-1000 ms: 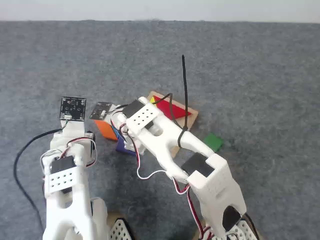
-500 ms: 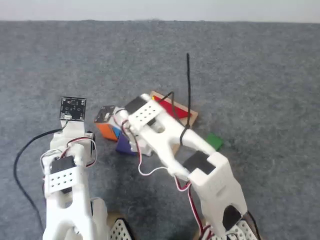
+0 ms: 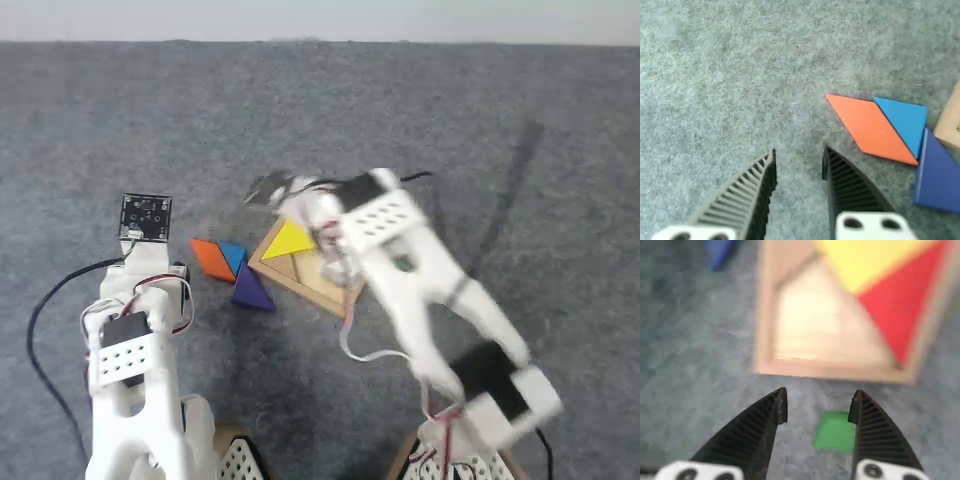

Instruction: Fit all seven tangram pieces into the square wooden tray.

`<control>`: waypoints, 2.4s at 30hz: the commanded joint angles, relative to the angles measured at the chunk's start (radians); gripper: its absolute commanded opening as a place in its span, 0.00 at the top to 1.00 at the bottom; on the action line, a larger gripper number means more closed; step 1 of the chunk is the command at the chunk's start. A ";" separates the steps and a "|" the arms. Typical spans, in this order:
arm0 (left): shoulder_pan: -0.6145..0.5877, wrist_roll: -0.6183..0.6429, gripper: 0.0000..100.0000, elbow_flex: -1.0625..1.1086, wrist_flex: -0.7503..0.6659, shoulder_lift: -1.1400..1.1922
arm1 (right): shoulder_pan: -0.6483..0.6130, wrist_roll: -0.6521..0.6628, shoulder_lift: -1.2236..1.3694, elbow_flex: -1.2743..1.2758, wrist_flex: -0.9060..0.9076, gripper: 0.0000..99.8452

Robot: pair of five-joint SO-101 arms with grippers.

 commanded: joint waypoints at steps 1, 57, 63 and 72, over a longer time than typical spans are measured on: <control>-0.005 0.011 0.85 -0.015 -0.020 -0.032 | 0.087 -0.172 -0.170 0.130 -0.191 0.79; -0.006 0.011 0.85 -0.015 -0.021 -0.032 | 0.199 -0.160 0.676 -0.769 0.173 0.81; -0.002 0.018 0.85 -0.038 -0.014 -0.026 | 0.280 -0.160 0.579 -0.760 0.255 0.95; 0.068 0.104 0.85 -0.217 0.187 -0.021 | 0.456 -0.140 0.331 -0.437 0.125 0.94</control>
